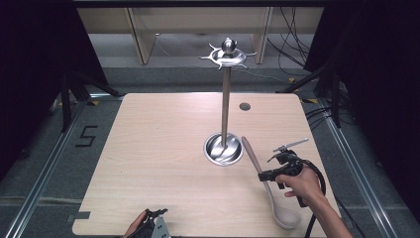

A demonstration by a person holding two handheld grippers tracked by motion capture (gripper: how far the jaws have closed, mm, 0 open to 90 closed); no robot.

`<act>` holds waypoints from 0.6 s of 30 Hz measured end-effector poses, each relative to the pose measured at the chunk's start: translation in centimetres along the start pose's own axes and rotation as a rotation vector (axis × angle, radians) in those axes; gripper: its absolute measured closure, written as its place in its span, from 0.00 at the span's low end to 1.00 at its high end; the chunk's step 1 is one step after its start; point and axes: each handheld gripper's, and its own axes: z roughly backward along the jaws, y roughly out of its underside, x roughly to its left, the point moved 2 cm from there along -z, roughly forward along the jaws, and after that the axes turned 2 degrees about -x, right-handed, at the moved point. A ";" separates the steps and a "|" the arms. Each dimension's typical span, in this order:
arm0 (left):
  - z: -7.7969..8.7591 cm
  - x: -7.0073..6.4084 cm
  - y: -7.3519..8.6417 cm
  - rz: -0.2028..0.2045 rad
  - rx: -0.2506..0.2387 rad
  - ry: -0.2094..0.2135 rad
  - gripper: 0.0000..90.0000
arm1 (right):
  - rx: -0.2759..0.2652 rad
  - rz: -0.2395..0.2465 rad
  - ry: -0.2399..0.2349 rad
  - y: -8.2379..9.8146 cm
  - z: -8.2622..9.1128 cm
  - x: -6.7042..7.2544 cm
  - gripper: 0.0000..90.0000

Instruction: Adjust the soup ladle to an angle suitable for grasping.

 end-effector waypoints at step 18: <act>0.0 0.2 0.0 0.003 -0.001 -0.014 0.17 | -0.194 0.184 -0.005 2.0 1.9 2.3 0.86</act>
